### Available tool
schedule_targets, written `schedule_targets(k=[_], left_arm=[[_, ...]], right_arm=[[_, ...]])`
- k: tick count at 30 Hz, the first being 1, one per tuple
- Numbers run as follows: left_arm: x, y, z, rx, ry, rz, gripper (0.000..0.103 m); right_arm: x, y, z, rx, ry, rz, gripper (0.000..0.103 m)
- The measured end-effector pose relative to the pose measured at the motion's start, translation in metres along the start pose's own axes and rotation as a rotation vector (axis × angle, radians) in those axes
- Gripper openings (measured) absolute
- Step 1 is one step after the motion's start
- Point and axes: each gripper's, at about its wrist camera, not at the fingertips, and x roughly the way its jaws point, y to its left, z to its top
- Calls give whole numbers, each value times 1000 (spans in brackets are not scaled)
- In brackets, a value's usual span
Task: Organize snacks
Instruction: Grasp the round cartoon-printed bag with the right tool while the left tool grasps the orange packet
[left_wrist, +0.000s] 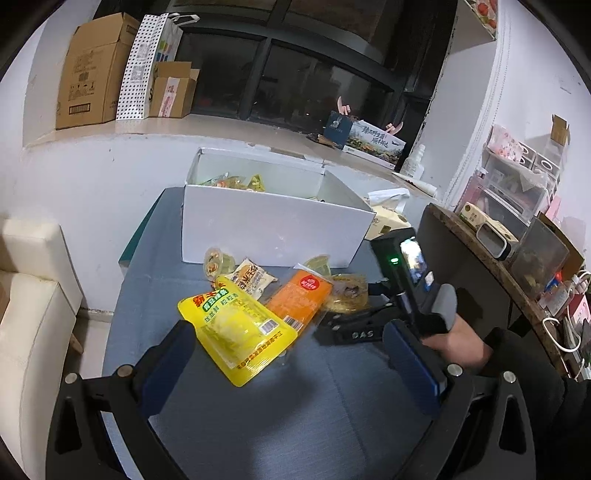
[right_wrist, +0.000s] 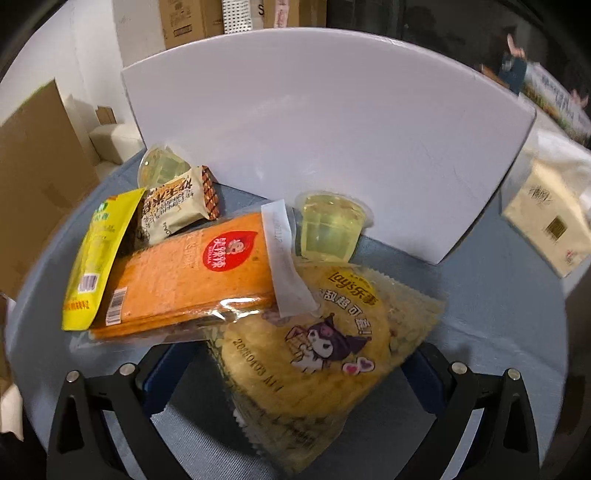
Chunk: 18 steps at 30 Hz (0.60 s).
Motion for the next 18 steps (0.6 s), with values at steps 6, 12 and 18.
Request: schedule_targets(k=[6, 12, 18], left_arm=[[7, 7, -2, -11, 17, 12, 103], [26, -4, -3, 70, 73, -24, 103], [86, -35, 10, 298, 223, -112, 103]], right_arm=[[-25, -10, -27, 34, -22, 73, 81], [-73, -29, -72, 135, -101, 121, 81], [-131, -38, -100, 180, -208, 114, 81]])
